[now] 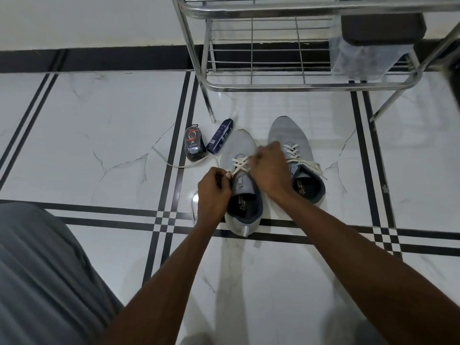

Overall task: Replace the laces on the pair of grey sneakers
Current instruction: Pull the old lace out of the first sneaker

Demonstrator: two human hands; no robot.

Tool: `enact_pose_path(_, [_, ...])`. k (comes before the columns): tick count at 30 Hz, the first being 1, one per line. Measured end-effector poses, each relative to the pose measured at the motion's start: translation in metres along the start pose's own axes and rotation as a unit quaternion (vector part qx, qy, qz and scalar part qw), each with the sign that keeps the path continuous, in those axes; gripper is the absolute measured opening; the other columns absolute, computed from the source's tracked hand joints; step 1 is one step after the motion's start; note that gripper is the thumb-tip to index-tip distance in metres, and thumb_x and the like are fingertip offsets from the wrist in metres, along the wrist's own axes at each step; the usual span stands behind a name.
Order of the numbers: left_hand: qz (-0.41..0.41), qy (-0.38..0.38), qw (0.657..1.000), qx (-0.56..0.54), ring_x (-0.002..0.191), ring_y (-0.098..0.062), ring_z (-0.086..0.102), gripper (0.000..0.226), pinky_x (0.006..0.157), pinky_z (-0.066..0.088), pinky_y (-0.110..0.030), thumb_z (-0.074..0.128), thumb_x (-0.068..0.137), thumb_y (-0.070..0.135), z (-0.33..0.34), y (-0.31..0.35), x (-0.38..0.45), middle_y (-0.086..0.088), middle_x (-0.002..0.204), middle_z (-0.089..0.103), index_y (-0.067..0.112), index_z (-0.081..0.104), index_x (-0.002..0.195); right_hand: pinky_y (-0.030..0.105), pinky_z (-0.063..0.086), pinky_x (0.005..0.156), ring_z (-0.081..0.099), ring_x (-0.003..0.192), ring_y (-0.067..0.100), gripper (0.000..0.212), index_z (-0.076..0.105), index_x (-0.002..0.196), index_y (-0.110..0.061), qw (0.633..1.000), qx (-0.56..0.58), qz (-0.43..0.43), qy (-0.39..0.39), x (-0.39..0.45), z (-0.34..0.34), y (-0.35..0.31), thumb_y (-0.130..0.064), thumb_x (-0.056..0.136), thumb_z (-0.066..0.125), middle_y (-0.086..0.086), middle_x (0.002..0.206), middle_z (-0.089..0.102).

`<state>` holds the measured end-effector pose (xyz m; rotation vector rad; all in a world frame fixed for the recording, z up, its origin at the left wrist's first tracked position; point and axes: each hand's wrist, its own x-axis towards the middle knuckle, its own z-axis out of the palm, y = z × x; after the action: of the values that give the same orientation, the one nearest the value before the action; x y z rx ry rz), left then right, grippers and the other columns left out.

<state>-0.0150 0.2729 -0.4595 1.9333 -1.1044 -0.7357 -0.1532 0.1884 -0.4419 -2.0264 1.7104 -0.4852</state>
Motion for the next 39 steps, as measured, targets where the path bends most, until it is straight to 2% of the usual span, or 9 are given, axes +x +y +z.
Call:
enact_pose_path(2, [-0.004, -0.001, 1.0, -0.003, 0.083, -0.013, 0.066, 0.01, 0.078, 0.056, -0.036, 0.061, 0.099, 0.022, 0.001, 0.002, 0.001, 0.002, 0.088, 0.07, 0.013, 0.066, 0.098, 0.046, 0.054, 0.081, 0.053, 0.105, 0.031, 0.019, 0.063, 0.107, -0.014, 0.996, -0.003, 0.063, 0.07, 0.008, -0.008, 0.015, -0.025, 0.093, 0.056, 0.011, 0.122, 0.045])
enact_pose_path(8, [-0.001, -0.006, 1.0, -0.017, 0.084, -0.013, 0.067, 0.009, 0.079, 0.057, -0.035, 0.062, 0.098, 0.02, 0.004, 0.0, -0.001, 0.002, 0.089, 0.071, 0.012, 0.067, 0.098, 0.044, 0.039, 0.099, 0.043, 0.124, 0.033, 0.038, 0.066, 0.116, -0.025, 0.974, -0.038, -0.094, -0.201, -0.001, 0.01, 0.004, -0.041, 0.084, 0.052, 0.01, 0.126, 0.052])
enact_pose_path(13, [0.004, -0.011, 1.0, -0.013, 0.082, -0.012, 0.067, 0.008, 0.077, 0.057, -0.034, 0.063, 0.097, 0.019, 0.004, -0.002, 0.0, 0.002, 0.087, 0.071, 0.013, 0.067, 0.097, 0.043, 0.043, 0.094, 0.039, 0.124, 0.031, 0.026, 0.068, 0.117, -0.017, 0.96, -0.126, -0.201, -0.147, -0.005, 0.012, 0.0, -0.026, 0.095, 0.057, 0.01, 0.134, 0.047])
enact_pose_path(19, [-0.003, -0.005, 1.0, -0.017, 0.079, -0.009, 0.064, 0.01, 0.073, 0.053, -0.027, 0.064, 0.098, 0.024, 0.001, -0.001, 0.002, 0.006, 0.084, 0.068, 0.015, 0.066, 0.094, 0.043, 0.048, 0.088, 0.046, 0.114, 0.034, 0.016, 0.058, 0.106, -0.005, 0.982, 0.042, 0.097, 0.157, 0.035, -0.045, 0.027, -0.012, 0.094, 0.052, 0.018, 0.128, 0.042])
enact_pose_path(27, [0.005, -0.007, 1.0, -0.014, 0.078, -0.01, 0.065, 0.005, 0.073, 0.056, -0.032, 0.062, 0.096, 0.017, 0.005, -0.002, 0.0, 0.004, 0.084, 0.069, 0.013, 0.066, 0.094, 0.042, 0.038, 0.102, 0.035, 0.128, 0.035, 0.031, 0.069, 0.118, -0.021, 0.973, -0.093, -0.109, -0.18, -0.004, -0.002, -0.013, -0.033, 0.091, 0.061, 0.011, 0.136, 0.044])
enact_pose_path(30, [0.007, -0.007, 1.0, -0.014, 0.079, -0.011, 0.065, 0.005, 0.074, 0.056, -0.034, 0.063, 0.096, 0.017, 0.006, -0.001, 0.001, 0.004, 0.084, 0.069, 0.013, 0.066, 0.094, 0.043, 0.044, 0.096, 0.042, 0.122, 0.035, 0.028, 0.073, 0.113, -0.013, 0.978, -0.098, -0.122, -0.136, -0.007, 0.005, -0.008, -0.026, 0.096, 0.054, 0.013, 0.13, 0.048])
enact_pose_path(33, [-0.002, -0.003, 1.0, -0.013, 0.078, -0.011, 0.064, 0.008, 0.074, 0.056, -0.036, 0.063, 0.097, 0.021, 0.003, -0.003, 0.001, 0.004, 0.084, 0.068, 0.014, 0.065, 0.095, 0.037, 0.045, 0.095, 0.05, 0.115, 0.037, 0.027, 0.07, 0.113, -0.007, 1.0, 0.014, 0.021, 0.017, 0.018, -0.016, 0.011, -0.021, 0.095, 0.055, 0.019, 0.126, 0.049])
enact_pose_path(36, [0.01, -0.002, 1.0, 0.008, 0.08, -0.007, 0.062, 0.01, 0.073, 0.056, -0.033, 0.064, 0.098, 0.025, 0.002, -0.004, -0.003, 0.006, 0.086, 0.067, 0.015, 0.063, 0.097, 0.044, 0.041, 0.103, 0.036, 0.129, 0.039, 0.051, 0.052, 0.137, -0.012, 0.997, -0.006, 0.08, -0.024, 0.026, -0.036, 0.018, -0.033, 0.092, 0.063, 0.018, 0.141, 0.035])
enact_pose_path(39, [0.033, -0.016, 0.999, 0.034, 0.076, -0.008, 0.061, 0.016, 0.067, 0.053, -0.027, 0.068, 0.095, 0.031, 0.003, -0.001, -0.004, 0.006, 0.084, 0.065, 0.018, 0.061, 0.096, 0.044, 0.05, 0.09, 0.053, 0.115, 0.035, 0.055, 0.051, 0.125, -0.008, 0.994, 0.004, 0.066, -0.086, 0.012, -0.031, 0.003, -0.042, 0.086, 0.069, 0.016, 0.125, 0.053])
